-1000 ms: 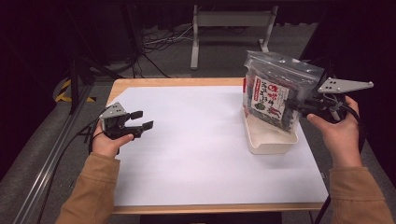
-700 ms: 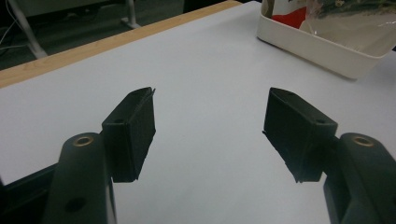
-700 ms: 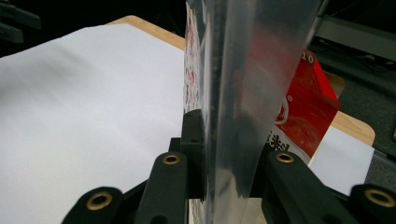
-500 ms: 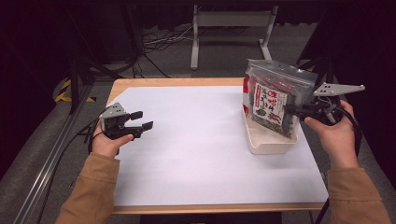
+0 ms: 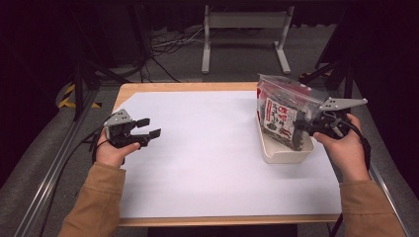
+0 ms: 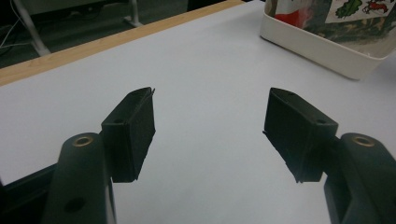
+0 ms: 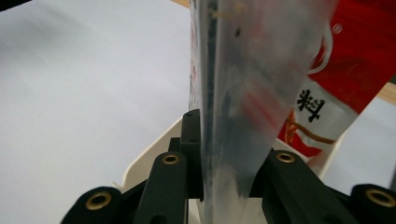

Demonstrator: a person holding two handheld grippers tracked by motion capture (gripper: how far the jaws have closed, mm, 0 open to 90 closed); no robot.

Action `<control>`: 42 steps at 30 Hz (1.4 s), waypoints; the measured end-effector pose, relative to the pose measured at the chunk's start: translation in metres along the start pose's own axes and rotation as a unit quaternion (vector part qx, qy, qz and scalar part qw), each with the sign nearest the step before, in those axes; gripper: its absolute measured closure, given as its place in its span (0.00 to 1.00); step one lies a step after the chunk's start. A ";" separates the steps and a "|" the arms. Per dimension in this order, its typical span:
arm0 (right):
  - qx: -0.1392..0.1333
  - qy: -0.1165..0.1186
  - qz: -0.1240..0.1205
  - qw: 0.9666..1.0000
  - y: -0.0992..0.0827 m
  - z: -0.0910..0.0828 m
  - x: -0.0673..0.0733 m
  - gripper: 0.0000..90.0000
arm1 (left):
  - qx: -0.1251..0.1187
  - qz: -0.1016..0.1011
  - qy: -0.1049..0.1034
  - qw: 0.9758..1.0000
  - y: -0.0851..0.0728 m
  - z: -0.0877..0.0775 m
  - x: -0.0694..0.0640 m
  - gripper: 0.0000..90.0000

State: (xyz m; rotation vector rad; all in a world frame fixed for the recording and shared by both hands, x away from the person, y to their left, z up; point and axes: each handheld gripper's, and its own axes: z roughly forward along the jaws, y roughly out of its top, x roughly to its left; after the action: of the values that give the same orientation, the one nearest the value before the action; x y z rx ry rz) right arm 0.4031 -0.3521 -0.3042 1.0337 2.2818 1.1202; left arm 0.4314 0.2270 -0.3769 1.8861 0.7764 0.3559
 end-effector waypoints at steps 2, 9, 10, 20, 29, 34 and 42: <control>-0.002 0.004 0.005 1.000 -0.006 0.005 0.000 0.84 | 0.001 -0.002 0.000 1.000 0.000 0.000 0.000 0.38; -0.020 0.001 0.014 1.000 -0.018 0.007 -0.003 0.84 | 0.003 0.000 -0.001 1.000 0.000 0.001 -0.001 0.38; -0.023 0.000 0.015 1.000 -0.021 0.007 -0.003 0.84 | 0.004 -0.003 -0.003 1.000 0.000 0.001 -0.002 0.38; -0.039 -0.001 0.049 0.998 -0.028 0.004 -0.014 0.68 | 0.000 -0.004 -0.003 1.000 -0.002 0.000 0.001 0.37; -0.071 -0.027 0.079 0.994 -0.034 -0.004 -0.015 0.37 | -0.003 -0.014 -0.007 1.000 -0.006 -0.008 -0.003 0.36; -0.074 -0.035 0.073 0.994 -0.040 -0.014 -0.012 0.34 | -0.014 -0.019 -0.007 1.000 -0.011 -0.018 -0.008 0.36; -0.074 -0.043 0.041 0.995 -0.045 -0.029 -0.001 0.30 | -0.016 -0.013 -0.008 1.000 -0.021 -0.033 -0.016 0.36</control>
State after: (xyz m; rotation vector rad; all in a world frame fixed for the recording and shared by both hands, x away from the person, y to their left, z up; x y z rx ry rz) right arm 0.3659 -0.3863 -0.3228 1.1042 2.0713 1.2329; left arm 0.3934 0.2447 -0.3795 1.8446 0.7800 0.3356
